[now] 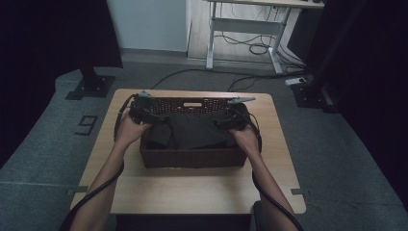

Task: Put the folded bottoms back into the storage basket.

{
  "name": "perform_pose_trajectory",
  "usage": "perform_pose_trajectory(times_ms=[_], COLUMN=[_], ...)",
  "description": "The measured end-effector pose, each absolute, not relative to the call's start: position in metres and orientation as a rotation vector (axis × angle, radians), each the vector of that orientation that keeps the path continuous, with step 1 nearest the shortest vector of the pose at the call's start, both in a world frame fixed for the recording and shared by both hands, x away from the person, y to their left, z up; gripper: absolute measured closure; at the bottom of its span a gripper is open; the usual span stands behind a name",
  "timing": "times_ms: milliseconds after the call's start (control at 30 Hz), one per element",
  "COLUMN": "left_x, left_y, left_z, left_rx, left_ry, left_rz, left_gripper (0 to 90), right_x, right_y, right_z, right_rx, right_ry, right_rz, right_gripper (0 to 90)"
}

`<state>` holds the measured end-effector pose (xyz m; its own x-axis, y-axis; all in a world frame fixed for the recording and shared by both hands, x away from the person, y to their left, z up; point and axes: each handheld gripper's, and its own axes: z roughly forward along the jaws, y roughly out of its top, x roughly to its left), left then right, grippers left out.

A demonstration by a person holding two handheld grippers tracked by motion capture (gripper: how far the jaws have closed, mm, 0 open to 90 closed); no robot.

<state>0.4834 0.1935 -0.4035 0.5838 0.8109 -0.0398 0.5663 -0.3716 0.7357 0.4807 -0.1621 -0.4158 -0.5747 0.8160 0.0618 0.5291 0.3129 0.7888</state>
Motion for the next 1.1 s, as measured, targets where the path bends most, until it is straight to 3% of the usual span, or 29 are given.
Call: perform_pose_trajectory(times_ms=[1100], left_x=[0.436], left_y=[0.233], left_z=[-0.395], left_rx=[2.064], left_ry=[1.045], left_rz=[0.518], left_gripper=[0.0], right_x=[0.445], right_y=[-0.194], right_z=[-0.399], right_rx=[1.157], right_ry=[2.209], right_rz=[1.168], right_gripper=[10.6])
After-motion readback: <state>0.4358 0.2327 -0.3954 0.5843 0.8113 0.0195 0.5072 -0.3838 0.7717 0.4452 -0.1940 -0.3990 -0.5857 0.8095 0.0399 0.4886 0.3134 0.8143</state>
